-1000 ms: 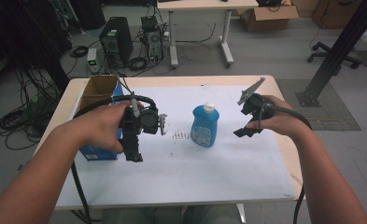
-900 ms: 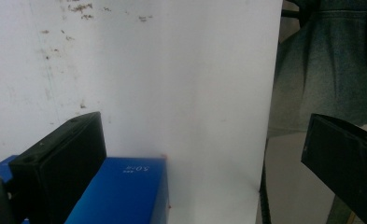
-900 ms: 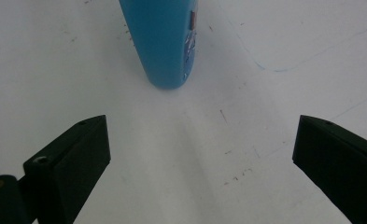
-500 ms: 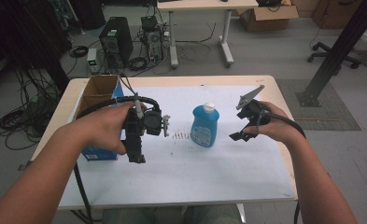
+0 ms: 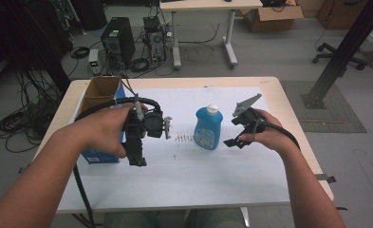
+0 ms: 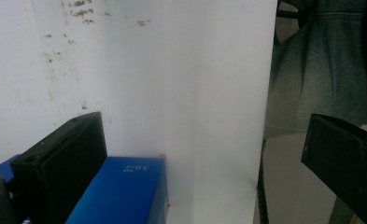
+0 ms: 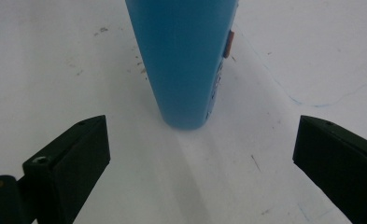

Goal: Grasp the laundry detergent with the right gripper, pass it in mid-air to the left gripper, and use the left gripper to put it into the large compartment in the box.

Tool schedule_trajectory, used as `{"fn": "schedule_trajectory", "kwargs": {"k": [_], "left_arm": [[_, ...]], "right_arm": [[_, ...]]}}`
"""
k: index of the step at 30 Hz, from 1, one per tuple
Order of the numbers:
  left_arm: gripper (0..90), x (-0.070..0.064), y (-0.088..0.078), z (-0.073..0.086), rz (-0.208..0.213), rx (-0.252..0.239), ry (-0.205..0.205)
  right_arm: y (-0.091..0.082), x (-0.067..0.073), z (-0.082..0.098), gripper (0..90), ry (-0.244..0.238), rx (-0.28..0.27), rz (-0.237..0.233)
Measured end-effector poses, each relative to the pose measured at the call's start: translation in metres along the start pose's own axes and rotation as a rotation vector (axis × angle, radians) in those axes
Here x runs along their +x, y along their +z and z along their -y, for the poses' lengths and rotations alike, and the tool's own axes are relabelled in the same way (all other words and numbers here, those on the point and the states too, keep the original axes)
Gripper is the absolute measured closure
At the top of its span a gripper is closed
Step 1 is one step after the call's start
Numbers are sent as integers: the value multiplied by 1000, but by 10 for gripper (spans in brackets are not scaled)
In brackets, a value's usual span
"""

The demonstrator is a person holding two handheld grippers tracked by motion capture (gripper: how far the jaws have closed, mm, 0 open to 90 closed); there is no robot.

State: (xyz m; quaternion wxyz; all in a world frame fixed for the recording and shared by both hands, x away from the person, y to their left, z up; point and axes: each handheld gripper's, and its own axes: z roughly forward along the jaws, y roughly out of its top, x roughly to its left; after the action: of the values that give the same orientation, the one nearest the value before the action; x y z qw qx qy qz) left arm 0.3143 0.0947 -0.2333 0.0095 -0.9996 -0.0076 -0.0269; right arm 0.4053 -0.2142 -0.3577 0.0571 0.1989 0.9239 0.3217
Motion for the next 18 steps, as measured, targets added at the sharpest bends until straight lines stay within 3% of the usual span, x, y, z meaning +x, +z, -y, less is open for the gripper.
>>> {"fn": "schedule_trajectory", "kwargs": {"k": [18], "left_arm": [[4, -1, 0, -4, 1, 4, 6]], "right_arm": [[23, 8, 4, 34, 23, -125, 12]]}}
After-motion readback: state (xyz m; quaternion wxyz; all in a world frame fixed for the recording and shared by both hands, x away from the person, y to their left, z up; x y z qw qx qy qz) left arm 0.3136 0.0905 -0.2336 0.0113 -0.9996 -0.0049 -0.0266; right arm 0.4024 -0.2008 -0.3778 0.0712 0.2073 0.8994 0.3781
